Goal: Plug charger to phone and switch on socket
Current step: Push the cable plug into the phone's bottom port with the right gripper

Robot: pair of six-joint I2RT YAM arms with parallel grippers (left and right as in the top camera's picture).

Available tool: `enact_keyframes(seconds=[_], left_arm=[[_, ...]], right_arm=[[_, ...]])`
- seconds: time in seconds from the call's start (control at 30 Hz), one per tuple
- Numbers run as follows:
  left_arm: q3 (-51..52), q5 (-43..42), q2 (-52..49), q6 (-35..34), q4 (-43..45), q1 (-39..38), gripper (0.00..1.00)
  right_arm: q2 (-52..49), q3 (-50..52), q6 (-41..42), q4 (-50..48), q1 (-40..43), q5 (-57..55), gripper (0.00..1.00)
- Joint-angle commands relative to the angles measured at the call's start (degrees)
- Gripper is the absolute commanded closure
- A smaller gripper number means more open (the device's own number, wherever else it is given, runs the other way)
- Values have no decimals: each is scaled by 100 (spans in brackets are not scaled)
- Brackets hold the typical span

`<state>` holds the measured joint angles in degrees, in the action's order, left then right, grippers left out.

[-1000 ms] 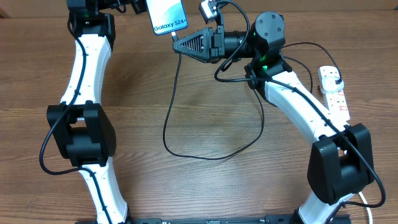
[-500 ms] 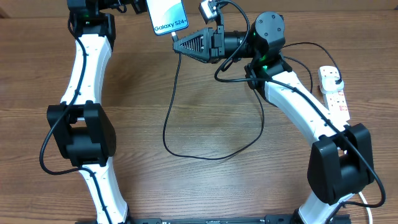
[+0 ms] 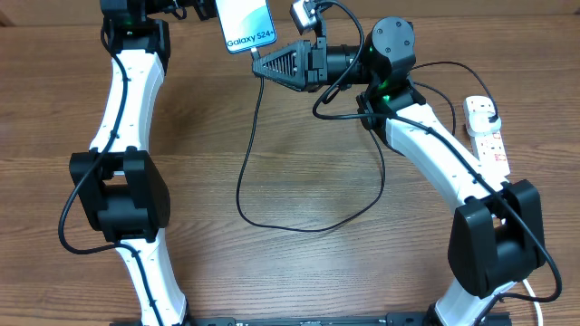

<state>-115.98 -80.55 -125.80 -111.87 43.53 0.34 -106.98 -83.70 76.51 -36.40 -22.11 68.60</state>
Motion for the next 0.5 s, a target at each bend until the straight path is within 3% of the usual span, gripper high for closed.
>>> enact_keyframes(seconds=[0.0,0.47], left_arm=[[-114,-44,35,153,44,-103,96],[-114,-168,35,166,44,-114,96]], right_arm=[[101,-2,4,-20,0,-173,96],[101,-2,164,-15,0,-535,96]])
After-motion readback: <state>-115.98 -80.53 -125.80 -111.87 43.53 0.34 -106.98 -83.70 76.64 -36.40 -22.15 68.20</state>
